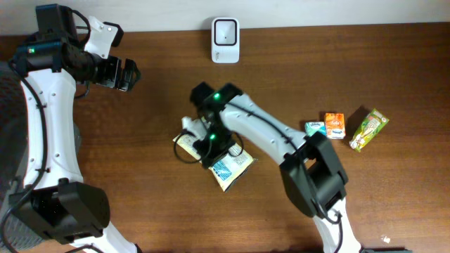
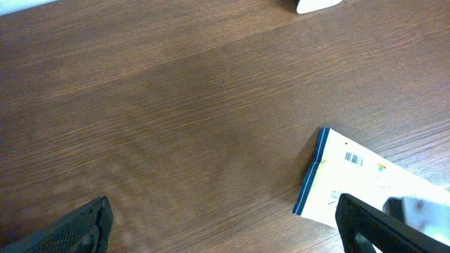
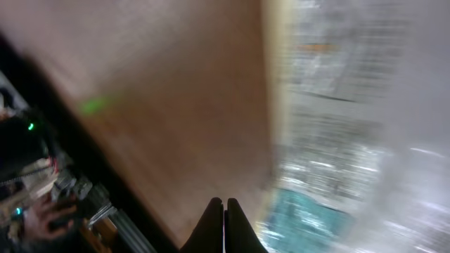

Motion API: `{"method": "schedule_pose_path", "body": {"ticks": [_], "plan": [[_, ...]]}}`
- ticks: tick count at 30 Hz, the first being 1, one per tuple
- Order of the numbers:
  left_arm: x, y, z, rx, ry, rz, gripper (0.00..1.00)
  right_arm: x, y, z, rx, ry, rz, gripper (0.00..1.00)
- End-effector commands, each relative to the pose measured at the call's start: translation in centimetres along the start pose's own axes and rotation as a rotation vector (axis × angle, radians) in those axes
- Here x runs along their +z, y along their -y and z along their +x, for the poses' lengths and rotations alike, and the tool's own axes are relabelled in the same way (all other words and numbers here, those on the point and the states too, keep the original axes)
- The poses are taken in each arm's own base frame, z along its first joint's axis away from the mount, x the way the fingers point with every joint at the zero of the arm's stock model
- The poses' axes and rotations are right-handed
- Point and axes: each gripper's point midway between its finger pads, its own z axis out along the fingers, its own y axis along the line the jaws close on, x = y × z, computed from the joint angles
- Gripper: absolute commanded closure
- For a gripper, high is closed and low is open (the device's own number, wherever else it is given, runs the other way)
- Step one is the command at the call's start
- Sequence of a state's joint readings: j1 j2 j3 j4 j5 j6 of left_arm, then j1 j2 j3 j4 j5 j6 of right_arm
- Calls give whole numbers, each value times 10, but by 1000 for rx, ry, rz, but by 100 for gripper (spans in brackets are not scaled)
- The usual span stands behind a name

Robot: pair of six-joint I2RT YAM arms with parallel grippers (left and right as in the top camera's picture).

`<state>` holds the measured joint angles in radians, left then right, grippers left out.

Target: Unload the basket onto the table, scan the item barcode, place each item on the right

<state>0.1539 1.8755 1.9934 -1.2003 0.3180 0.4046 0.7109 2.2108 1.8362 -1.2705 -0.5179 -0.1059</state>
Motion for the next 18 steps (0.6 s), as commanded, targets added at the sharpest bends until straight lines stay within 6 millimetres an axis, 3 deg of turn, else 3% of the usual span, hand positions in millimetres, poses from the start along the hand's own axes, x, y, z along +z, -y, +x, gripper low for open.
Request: {"method": "schedule_pose_path", "body": {"ticks": [1,3,7,11,12,14,16,18], "plan": [[-5,1,-4,21,19,0,1,24,-21,11,-34,-62,1,96],[-5,1,-4,21,19,0,1,32,24,28,120,-110,215,96],[-5,1,-4,21,19,0,1,13,72,33,241,-95,441,96],[-5,1,-4,21,19,0,1,-15,121,25,359,-1,487,96],[-5,1,-4,21,19,0,1,-19,119,20,345,14,450,96],[-5,1,-4,21,19,0,1,-37,95,0,289,90,335,96],[-5,1,-4,21,19,0,1,-67,79,-16,269,188,310,96],[-5,1,-4,21,19,0,1,-110,76,-18,284,297,270,96]]}}
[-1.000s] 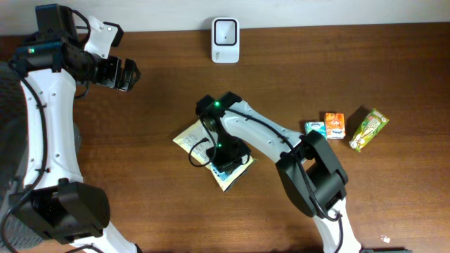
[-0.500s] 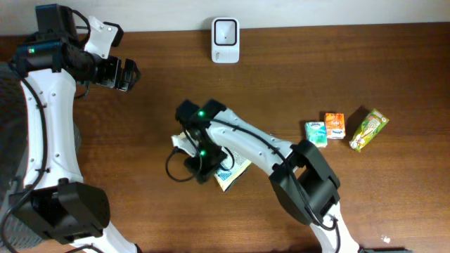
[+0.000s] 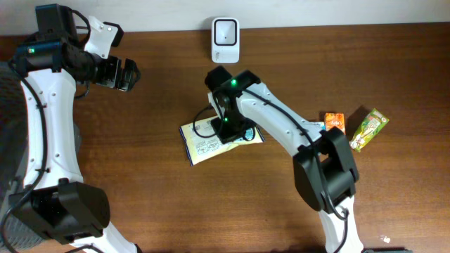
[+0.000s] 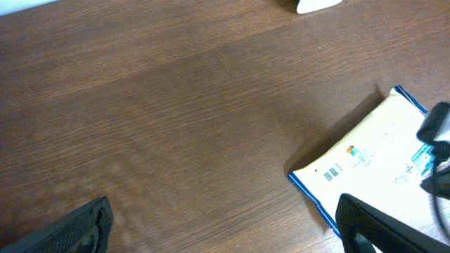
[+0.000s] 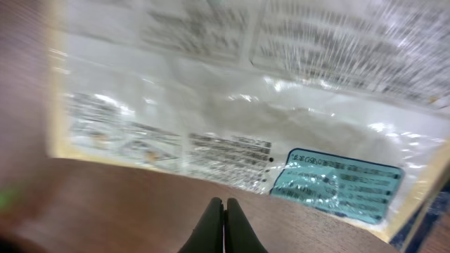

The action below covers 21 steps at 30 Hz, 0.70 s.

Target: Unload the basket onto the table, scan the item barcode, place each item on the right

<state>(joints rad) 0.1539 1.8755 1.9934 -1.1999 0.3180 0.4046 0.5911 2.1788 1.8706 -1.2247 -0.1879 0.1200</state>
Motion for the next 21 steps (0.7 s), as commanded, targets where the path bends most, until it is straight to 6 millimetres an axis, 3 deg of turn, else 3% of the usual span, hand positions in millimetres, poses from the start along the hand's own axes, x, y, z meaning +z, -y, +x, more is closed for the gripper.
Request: {"method": "schedule_pose_path", "body": {"ticks": [1,3,4,7,8,10,11,13,15,17,21], "plan": [[-5,1,-4,21,18,0,1,-70,14,-12,51,155,-93,96],[-5,1,-4,21,18,0,1,-84,43,-8,107,169,-91,96],[-5,1,-4,21,18,0,1,-88,66,-5,156,164,-91,90],[-5,1,-4,21,18,0,1,-82,122,0,288,151,-85,41],[-5,1,-4,21,18,0,1,-78,133,2,306,143,-101,38],[-5,1,-4,21,18,0,1,-64,126,0,148,174,-337,32],[-5,1,-4,21,18,0,1,-47,129,-7,122,197,-406,28],[-5,1,-4,21,18,0,1,-24,122,-20,115,210,-490,21],[-5,1,-4,21,18,0,1,12,106,-30,115,175,-554,14],[-5,1,-4,20,18,0,1,32,92,-32,129,135,-578,14],[-5,1,-4,21,18,0,1,59,42,-33,194,29,-618,25]]}}
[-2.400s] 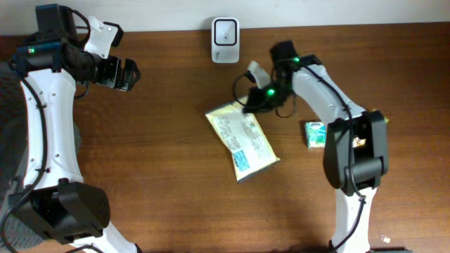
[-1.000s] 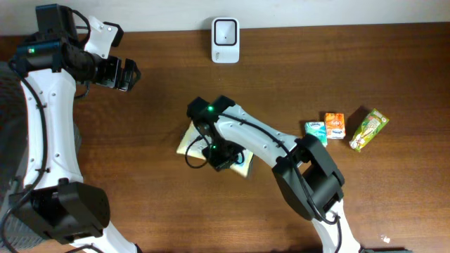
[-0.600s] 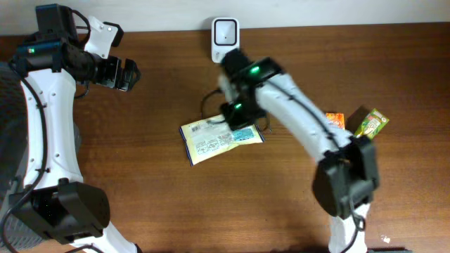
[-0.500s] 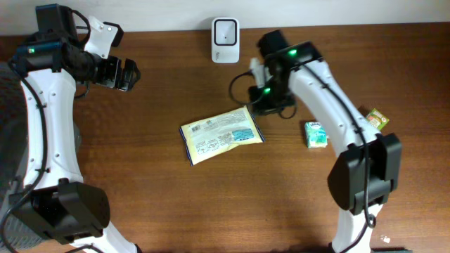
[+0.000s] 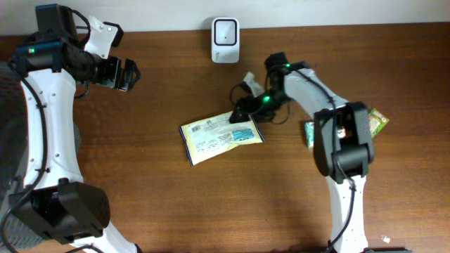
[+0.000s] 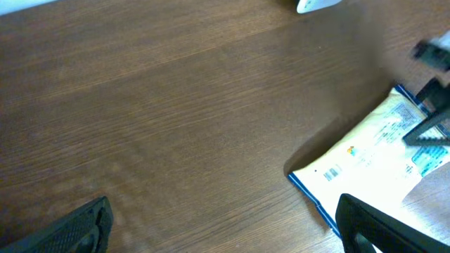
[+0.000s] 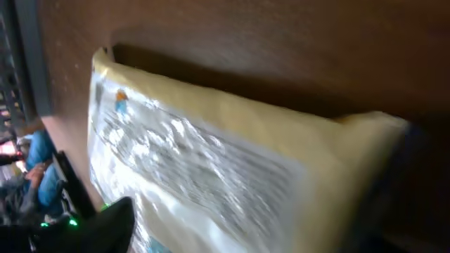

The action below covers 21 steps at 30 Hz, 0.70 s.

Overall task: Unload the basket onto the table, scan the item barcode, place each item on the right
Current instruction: 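Regrasp the snack bag edge with the right gripper and lift it, then hold the snack bag barcode up to the white scanner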

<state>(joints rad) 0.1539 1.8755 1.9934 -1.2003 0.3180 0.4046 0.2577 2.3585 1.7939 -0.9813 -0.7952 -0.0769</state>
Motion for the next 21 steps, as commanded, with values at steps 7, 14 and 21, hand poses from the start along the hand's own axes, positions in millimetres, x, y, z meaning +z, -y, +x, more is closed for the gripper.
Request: {"method": "schedule_pose_path", "body": {"ticks": [7,14,21], "plan": [[-5,1,-4,21,18,0,1,83,-10,24,297,-119,63,96],[-5,1,-4,21,18,0,1,0,-95,-11,-73,62,-112,96],[-5,1,-4,21,19,0,1,-109,-137,1,-217,206,-199,96]]}}
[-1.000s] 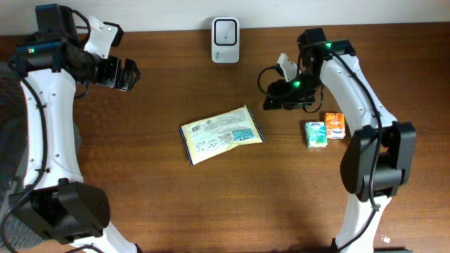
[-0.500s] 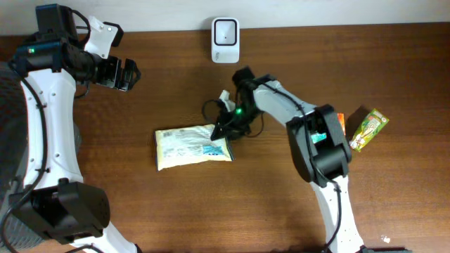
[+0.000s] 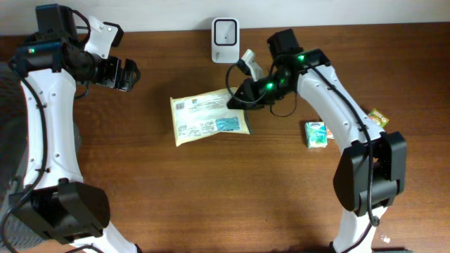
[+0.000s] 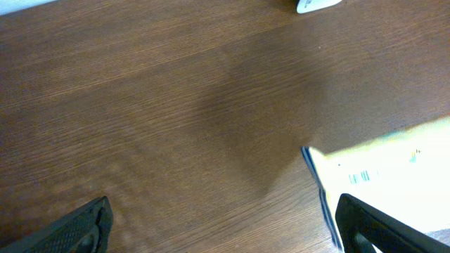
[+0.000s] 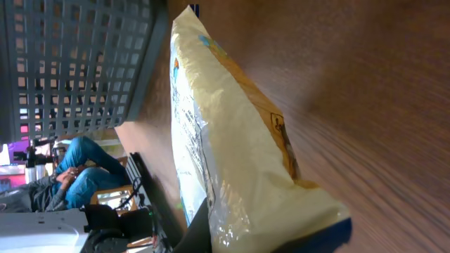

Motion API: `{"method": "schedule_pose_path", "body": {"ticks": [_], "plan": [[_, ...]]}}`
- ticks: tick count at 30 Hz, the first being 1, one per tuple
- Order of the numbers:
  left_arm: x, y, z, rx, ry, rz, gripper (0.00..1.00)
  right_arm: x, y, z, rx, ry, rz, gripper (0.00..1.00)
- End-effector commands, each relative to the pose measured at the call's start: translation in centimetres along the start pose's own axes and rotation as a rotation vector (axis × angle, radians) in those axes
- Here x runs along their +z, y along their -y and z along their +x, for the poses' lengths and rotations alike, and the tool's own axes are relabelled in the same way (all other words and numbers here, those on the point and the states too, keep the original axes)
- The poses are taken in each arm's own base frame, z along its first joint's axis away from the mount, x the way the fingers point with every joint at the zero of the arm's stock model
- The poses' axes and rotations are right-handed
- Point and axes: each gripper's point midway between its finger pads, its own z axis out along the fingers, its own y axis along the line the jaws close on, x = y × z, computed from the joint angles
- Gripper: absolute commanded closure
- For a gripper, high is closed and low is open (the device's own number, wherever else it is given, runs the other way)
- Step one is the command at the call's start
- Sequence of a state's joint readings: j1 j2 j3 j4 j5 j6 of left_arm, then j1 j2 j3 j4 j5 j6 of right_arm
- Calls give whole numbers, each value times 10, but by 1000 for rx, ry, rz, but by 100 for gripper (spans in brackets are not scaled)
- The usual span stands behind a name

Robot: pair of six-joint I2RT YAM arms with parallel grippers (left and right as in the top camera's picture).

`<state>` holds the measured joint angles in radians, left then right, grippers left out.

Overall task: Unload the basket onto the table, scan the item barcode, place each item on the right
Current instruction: 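Hold the snack bag barcode up to the white scanner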

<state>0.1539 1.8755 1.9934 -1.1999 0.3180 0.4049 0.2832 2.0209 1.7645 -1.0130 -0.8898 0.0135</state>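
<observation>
A pale yellow snack packet (image 3: 209,118) with a barcode and a blue label hangs just below the white scanner (image 3: 225,31). My right gripper (image 3: 239,100) is shut on the packet's right end. In the right wrist view the packet (image 5: 225,133) runs up from the gripper (image 5: 214,228), one dark finger against its shiny face. My left gripper (image 3: 129,75) stays open at the far left, away from the packet. In the left wrist view the gripper (image 4: 225,225) frames bare wood, with the packet (image 4: 383,169) at the right edge and the scanner's corner (image 4: 316,5) at the top.
A small green and white box (image 3: 316,133) lies to the right of the right arm, and a green and yellow pouch (image 3: 379,117) peeks out beyond the arm. The table's back edge runs right behind the scanner.
The packet lay flat at mid table with my right gripper at its right end. Now the gripper is shut on that end and the packet is higher and further back left, nearer the scanner.
My right gripper, shut, rested on the packet, which lay askew at mid table. Then the packet lay turned, label side up, with the gripper over its right part. Then the gripper was at its right end, and now it holds the packet below the scanner. The left arm stayed still.
</observation>
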Motion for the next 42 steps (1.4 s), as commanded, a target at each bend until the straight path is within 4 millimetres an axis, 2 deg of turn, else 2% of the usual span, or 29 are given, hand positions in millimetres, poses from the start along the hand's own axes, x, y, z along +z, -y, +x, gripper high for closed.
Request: {"method": "schedule_pose_path", "body": {"ticks": [1,3,4,7,9,13,15,17,19,21,22,23,25,26,29,31,32,34,38,42], "plan": [[-5,1,-4,20,18,0,1,-38,-13,-13,-62,89,-161,96],[-5,1,-4,20,18,0,1,-63,-9,-18,-84,150,-232,96],[-5,1,-4,20,18,0,1,-84,-3,-19,-77,193,-273,96],[-5,1,-4,20,18,0,1,-119,12,-6,-64,239,-250,96],[-5,1,-4,20,18,0,1,-143,5,2,-106,257,-230,96],[-5,1,-4,20,18,0,1,-160,-14,7,-148,251,-167,96],[-5,1,-4,20,18,0,1,-161,-14,6,-140,238,-134,96],[-5,1,-4,20,18,0,1,-158,0,-4,-80,203,57,96],[-5,1,-4,20,18,0,1,-164,34,-31,-26,237,460,96],[-5,1,-4,20,18,0,1,-177,54,-61,-68,322,818,96],[-5,1,-4,20,18,0,1,-186,57,-84,-133,392,1041,96],[-5,1,-4,20,18,0,1,-192,49,-105,-231,439,1199,96],[-5,1,-4,20,18,0,1,-188,29,-140,-435,483,1374,96],[-5,1,-4,20,18,0,1,-178,21,-164,-589,473,1455,96],[-5,1,-4,20,18,0,1,-151,31,-207,-875,374,1653,96],[-5,1,-4,20,18,0,1,-134,39,-220,-990,316,1702,96],[-5,1,-4,20,18,0,1,-121,47,-224,-1065,243,1734,96],[-5,1,-4,20,18,0,1,-107,62,-225,-1107,165,1759,96],[-5,1,-4,20,18,0,1,-86,51,-217,-1125,119,1758,96],[-5,1,-4,20,18,0,1,-82,47,-213,-1115,103,1778,96]]}}
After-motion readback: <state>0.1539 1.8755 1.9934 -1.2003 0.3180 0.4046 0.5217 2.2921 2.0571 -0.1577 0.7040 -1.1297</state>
